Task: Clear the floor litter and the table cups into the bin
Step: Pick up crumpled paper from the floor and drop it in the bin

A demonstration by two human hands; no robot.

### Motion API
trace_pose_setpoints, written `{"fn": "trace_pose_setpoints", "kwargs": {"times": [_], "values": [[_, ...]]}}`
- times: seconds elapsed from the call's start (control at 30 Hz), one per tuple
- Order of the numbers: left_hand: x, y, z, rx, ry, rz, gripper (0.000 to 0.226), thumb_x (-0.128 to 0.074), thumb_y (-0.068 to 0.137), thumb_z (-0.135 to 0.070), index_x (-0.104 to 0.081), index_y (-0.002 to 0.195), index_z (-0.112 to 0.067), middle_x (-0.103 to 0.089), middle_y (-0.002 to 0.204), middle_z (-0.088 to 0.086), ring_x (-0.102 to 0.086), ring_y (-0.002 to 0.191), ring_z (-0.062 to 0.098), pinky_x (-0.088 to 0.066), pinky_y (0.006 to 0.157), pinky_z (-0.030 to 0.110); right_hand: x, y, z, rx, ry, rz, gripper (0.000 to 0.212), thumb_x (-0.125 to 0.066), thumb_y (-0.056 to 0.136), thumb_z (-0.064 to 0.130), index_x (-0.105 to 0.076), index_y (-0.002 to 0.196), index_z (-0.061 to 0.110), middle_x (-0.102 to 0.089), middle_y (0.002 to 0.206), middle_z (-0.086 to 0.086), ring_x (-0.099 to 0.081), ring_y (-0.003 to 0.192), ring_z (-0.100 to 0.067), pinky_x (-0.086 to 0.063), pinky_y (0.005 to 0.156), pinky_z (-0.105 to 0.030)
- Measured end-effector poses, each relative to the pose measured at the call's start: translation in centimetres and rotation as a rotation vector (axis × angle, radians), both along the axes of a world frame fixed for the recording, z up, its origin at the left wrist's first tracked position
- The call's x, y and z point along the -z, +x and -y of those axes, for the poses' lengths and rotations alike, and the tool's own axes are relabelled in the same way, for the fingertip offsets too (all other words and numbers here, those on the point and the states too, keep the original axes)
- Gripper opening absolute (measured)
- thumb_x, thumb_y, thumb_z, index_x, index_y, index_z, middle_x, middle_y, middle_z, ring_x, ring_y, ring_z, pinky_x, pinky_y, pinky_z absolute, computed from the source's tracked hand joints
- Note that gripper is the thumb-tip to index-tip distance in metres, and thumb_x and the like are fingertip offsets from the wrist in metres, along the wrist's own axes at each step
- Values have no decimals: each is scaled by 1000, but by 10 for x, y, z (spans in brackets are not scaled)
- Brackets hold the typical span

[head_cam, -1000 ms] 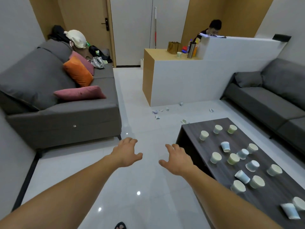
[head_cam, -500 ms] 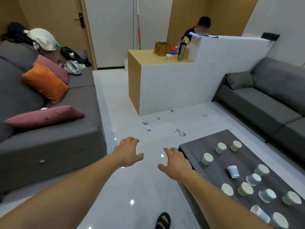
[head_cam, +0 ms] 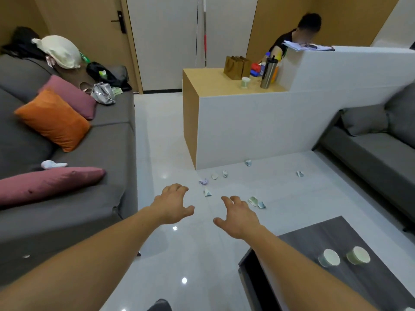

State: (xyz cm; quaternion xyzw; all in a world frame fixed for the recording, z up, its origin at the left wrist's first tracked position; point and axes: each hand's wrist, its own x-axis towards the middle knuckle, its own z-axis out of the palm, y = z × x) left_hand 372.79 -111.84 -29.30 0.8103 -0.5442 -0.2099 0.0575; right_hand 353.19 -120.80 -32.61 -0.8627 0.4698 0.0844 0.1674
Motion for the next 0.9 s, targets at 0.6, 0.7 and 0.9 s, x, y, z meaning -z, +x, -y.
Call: {"fn": "trace_pose_setpoints", "kwargs": {"times": [0.6, 0.7, 0.9], "values": [[62, 164, 346, 59, 101, -117, 74, -53, 86, -52, -27, 147, -20, -26, 153, 3, -26, 138, 26, -34, 107, 43, 37, 154, 326, 31, 69, -141, 78, -52, 91, 56, -16, 153, 26, -20, 157, -4, -31, 138, -28, -41, 102, -43], [80, 183, 387, 35, 175, -109, 76, -53, 86, -55, -26, 148, -20, -25, 154, 3, -26, 139, 26, -34, 108, 44, 58, 172, 376, 0, 112, -150, 78, -52, 90, 54, -15, 153, 26, -19, 157, -4, -31, 137, -28, -42, 101, -43], [132, 216, 478, -108, 287, -160, 75, -53, 87, -53, -25, 148, -20, -25, 153, 4, -26, 138, 26, -33, 108, 45, 123, 211, 497, -127, 233, -194, 79, -56, 89, 50, -17, 153, 25, -26, 153, -6, -36, 133, -29, -42, 98, -40]]}}
